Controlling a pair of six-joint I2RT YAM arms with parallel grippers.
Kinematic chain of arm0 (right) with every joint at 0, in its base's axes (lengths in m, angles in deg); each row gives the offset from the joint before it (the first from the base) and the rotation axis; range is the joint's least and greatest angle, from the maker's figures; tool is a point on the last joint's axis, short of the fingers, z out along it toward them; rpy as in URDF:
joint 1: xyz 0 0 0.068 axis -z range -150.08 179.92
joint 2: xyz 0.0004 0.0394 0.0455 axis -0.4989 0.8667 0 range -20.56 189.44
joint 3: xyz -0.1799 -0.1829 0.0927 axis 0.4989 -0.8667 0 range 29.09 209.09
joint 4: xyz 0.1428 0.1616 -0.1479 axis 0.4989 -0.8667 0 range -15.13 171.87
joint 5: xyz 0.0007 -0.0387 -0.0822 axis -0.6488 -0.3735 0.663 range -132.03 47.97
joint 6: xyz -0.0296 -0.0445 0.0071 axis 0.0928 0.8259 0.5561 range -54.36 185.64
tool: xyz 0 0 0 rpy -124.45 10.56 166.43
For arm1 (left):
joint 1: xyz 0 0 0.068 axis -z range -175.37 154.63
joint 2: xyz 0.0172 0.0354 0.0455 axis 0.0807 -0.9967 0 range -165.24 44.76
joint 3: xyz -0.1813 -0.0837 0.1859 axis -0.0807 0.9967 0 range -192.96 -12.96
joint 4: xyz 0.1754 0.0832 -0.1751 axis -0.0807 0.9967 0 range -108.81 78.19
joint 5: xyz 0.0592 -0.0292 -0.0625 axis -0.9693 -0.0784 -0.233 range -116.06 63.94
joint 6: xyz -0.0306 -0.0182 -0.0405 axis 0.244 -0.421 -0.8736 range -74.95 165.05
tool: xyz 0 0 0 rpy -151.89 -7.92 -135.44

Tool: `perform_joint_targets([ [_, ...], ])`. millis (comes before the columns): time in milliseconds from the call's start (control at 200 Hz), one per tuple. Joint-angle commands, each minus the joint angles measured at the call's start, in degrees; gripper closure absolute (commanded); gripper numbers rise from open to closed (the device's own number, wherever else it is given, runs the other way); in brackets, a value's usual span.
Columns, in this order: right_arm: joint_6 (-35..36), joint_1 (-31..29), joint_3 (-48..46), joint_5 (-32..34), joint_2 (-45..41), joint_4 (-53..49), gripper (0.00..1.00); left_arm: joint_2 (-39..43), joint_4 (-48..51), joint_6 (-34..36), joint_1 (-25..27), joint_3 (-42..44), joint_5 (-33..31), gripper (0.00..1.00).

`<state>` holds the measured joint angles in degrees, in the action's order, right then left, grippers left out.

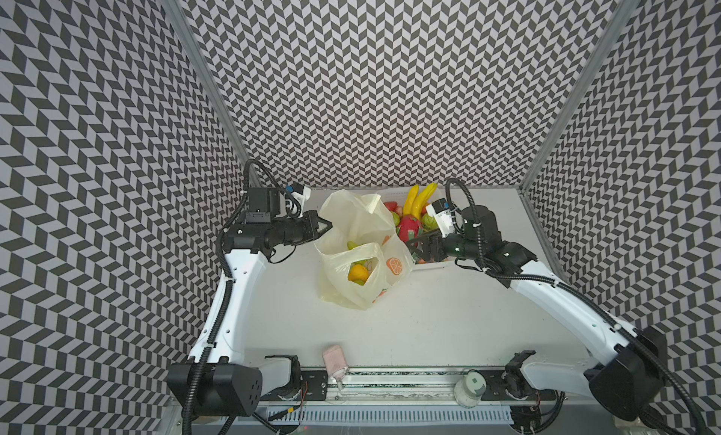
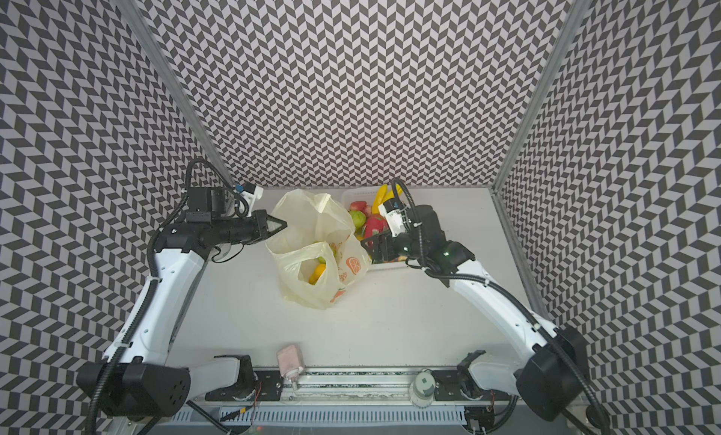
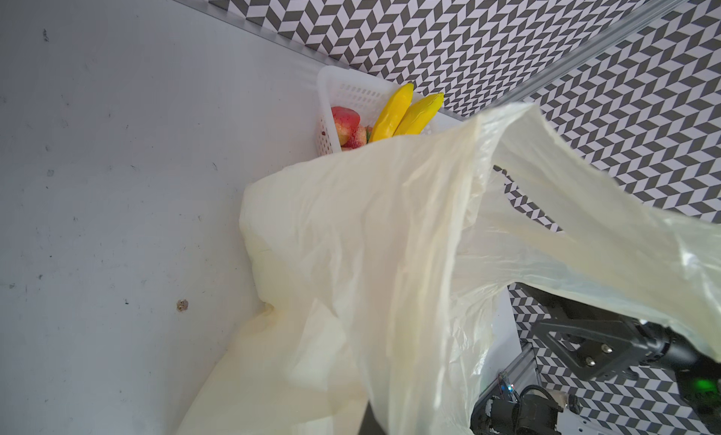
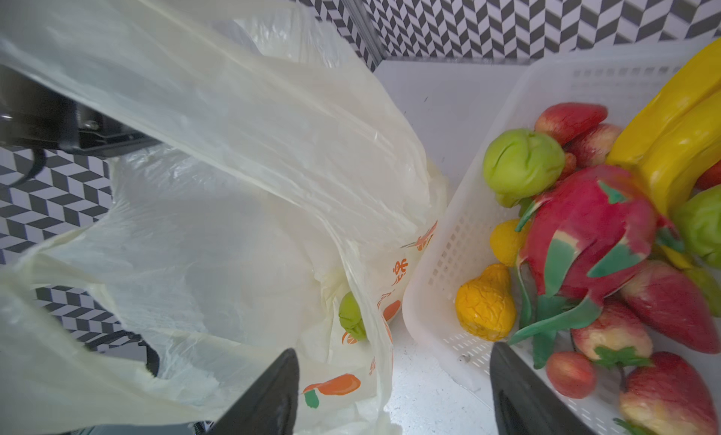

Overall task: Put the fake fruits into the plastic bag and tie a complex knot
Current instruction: 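Withdraw the right gripper from the bag back over the basket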

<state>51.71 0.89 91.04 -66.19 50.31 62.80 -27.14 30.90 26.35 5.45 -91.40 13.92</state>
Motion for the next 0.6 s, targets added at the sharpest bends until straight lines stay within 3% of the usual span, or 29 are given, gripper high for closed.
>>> perform_joint_targets([
  [0,0.9,3.6,-1.1,-0.4,-2.1,1.0,0.15,0.3,-1.0,0.6,-0.8,0.7,0.4,1.0],
  [270,-3.0,10.9,1.7,0.8,6.5,0.8,0.06,0.5,-1.5,0.7,-1.5,1.5,0.8,1.0],
  [596,-3.7,10.8,10.7,5.5,22.1,-1.8,0.0,0.5,-1.5,1.3,-2.1,1.7,1.1,1.0],
])
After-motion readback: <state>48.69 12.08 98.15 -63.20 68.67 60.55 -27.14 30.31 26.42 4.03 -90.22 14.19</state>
